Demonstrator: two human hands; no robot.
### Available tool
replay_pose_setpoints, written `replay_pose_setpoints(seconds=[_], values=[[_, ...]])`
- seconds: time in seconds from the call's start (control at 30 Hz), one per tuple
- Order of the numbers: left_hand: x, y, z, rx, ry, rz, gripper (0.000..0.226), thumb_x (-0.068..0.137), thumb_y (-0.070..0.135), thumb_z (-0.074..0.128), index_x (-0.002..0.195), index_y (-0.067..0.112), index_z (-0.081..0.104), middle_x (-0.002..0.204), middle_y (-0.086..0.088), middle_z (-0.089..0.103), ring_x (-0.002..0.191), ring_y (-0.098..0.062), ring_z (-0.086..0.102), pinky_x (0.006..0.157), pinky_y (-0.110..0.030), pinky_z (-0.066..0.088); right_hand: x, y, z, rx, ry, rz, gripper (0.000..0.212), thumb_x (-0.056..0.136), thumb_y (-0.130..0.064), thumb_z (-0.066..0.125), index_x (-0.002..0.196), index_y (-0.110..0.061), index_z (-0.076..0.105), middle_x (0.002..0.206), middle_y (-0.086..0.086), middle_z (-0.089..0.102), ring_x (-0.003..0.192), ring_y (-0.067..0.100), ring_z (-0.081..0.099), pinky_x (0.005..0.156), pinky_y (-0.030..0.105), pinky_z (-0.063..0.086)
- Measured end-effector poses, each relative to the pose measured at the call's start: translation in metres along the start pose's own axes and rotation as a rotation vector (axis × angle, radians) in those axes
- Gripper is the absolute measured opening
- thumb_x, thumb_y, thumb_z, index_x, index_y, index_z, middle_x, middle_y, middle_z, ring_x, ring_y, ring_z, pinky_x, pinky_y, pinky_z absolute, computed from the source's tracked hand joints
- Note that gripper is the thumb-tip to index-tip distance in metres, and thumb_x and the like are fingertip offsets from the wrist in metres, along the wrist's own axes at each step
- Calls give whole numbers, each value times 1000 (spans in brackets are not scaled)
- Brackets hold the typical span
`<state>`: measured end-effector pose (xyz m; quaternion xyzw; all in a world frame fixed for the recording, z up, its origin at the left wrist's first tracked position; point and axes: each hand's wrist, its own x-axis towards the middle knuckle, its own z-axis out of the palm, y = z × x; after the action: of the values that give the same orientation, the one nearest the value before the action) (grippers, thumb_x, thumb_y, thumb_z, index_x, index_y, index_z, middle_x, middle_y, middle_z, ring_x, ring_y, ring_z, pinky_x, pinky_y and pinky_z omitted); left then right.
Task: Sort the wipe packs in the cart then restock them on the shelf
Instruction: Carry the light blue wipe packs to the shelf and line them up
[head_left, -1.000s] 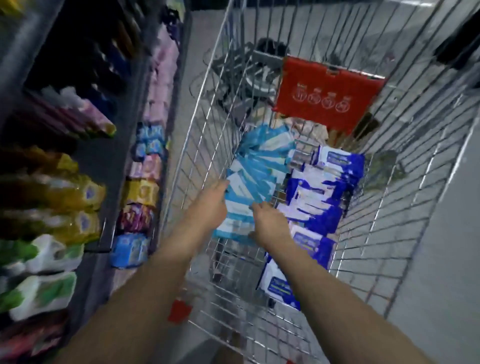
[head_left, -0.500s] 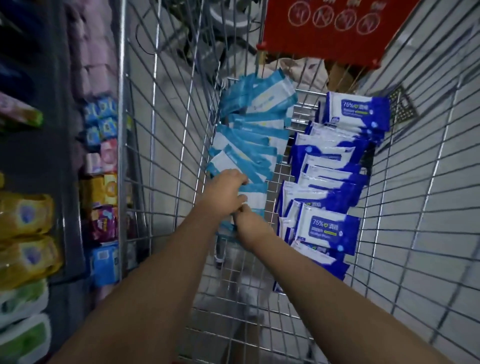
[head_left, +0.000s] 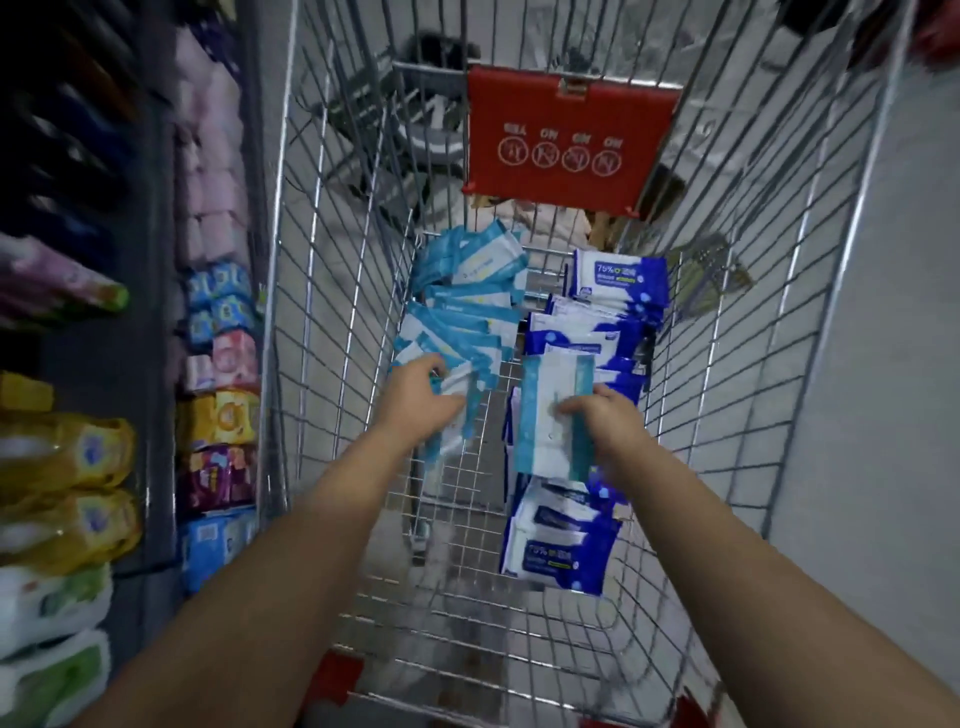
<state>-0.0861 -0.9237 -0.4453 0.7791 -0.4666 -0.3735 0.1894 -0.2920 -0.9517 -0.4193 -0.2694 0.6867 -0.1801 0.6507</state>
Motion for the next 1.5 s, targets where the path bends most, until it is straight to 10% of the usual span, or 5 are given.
replay_pose_setpoints(seconds=[0.47,0.87,1.07,1.3,1.5], values=[[-267,151,-210,-281,487,243,78,81,-11,56,144,27,30,133,-5,49,100,-20,54,77,-14,43,-270,-116,-34,-33,-557,-525,37,78,10,61,96,-22,56,81,9,60,72,26,58,51,31,51],[-606,61,-300,-328,1139,-99,37,67,3,79,96,23,67,82,6,63,64,4,56,60,-8,41,-502,-49,103,-607,-1050,-725,31,71,9,69,74,-11,45,66,11,57,52,21,59,45,26,48],[-721,-29,-322,-521,1427,-260,47,68,3,81,106,26,65,105,-5,66,91,-19,59,89,-35,48,-594,9,208,-625,-1353,-709,39,74,9,65,102,-18,65,101,16,62,81,31,63,56,31,54],[-739,-127,-365,-475,1393,-411,47,64,9,86,106,18,67,117,-2,63,107,-20,60,97,-35,48,-627,55,318,-686,-1558,-654,28,73,12,69,87,-11,60,89,12,66,73,28,67,60,35,58],[-722,-166,-373,-149,1238,-516,25,70,6,74,85,21,60,80,7,57,57,-2,48,49,-13,36,-619,74,383,-820,-1663,-668,29,75,9,70,91,-10,56,92,6,67,79,23,68,60,31,57]])
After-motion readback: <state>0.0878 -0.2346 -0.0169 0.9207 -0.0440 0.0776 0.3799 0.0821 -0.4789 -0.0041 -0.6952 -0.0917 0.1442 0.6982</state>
